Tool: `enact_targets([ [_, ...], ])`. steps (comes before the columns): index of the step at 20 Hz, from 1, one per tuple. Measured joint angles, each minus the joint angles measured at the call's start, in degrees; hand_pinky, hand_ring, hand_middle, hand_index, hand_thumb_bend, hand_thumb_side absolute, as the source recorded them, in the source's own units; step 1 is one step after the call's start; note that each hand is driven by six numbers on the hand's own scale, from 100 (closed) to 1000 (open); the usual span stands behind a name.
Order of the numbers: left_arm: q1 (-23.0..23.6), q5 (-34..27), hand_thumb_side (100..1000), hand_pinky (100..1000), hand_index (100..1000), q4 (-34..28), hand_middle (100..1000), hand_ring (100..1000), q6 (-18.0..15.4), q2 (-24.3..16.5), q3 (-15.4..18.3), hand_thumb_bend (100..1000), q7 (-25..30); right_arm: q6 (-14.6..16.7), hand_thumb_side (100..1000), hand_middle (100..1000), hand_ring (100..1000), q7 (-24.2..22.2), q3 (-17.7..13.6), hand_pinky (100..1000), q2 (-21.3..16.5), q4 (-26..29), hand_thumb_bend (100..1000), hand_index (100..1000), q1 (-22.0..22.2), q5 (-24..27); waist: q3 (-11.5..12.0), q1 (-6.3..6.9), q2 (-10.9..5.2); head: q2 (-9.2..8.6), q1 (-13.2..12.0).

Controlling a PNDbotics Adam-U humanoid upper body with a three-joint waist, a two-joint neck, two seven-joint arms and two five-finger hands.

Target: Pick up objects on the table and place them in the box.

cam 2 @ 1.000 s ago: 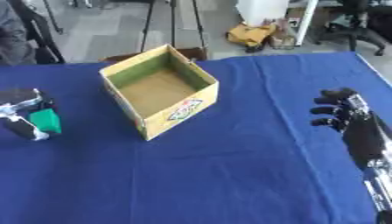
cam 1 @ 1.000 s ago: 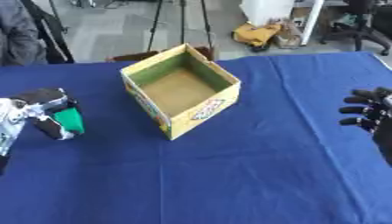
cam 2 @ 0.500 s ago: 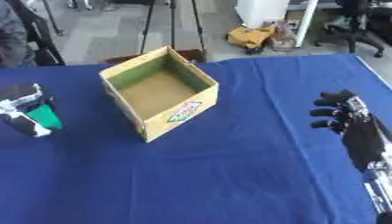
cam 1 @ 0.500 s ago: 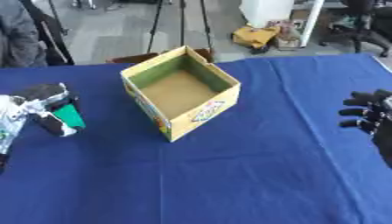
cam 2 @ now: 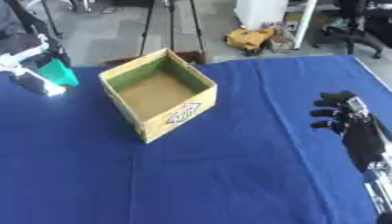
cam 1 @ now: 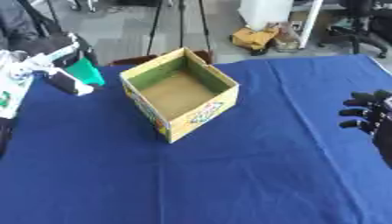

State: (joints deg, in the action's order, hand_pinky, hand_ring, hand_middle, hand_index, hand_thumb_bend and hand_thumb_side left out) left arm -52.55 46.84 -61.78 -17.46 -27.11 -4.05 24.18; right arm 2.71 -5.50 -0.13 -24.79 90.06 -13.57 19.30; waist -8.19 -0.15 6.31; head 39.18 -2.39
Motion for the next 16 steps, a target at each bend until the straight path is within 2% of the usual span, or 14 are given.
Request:
enact_targets([
  [3,-2.03,1.50,100,521,547,2.41,368,411,1.17,3.66,-0.39,196,-2.23,-0.08,900,695,697,-0.41,0.42,600,0.32,0.00,100,813,-0.53,0.00,-1.16,-0.01,0.42,-0.28,-0.54],
  [7,-3.65,4.83,100,535,569,7.27,382,426,3.07,7.83,-0.67,225,-5.62,-0.15,903,695,697,-0.91,0.89,600,0.40,0.00,100,813,-1.66,-0.01,-3.34,0.22,2.00,-1.46,-1.36],
  [10,-4.01,7.66,106,577,608,10.20,422,461,4.38,9.86,-0.87,252,-8.47,-0.24,903,694,697,-1.10,1.01,600,0.78,0.00,100,813,-2.20,-0.04,-4.61,0.62,2.89,-2.22,-1.80],
  [13,-3.99,10.48,128,576,616,12.52,423,463,5.22,11.17,-1.22,267,-11.12,-0.30,904,694,697,-1.24,1.22,600,0.89,0.01,100,813,-2.60,-0.07,-5.27,0.75,3.49,-2.81,-2.11],
  [14,-3.94,11.44,185,582,630,13.19,432,467,5.34,11.50,-1.32,315,-11.86,-0.30,904,694,697,-1.29,1.22,600,0.90,0.01,100,813,-2.60,-0.08,-5.35,0.76,3.55,-3.01,-2.17],
  [15,-3.88,12.45,285,600,658,13.74,458,487,5.40,11.71,-1.36,389,-12.55,-0.31,905,694,697,-1.34,1.22,600,0.94,0.01,100,813,-2.62,-0.09,-5.45,0.79,3.58,-3.04,-2.24],
  [16,-3.84,13.44,432,623,687,14.16,494,522,5.36,11.96,-1.36,476,-13.22,-0.32,905,694,697,-1.36,1.22,600,0.99,0.01,100,813,-2.62,-0.10,-5.51,0.85,3.58,-3.05,-2.25],
])
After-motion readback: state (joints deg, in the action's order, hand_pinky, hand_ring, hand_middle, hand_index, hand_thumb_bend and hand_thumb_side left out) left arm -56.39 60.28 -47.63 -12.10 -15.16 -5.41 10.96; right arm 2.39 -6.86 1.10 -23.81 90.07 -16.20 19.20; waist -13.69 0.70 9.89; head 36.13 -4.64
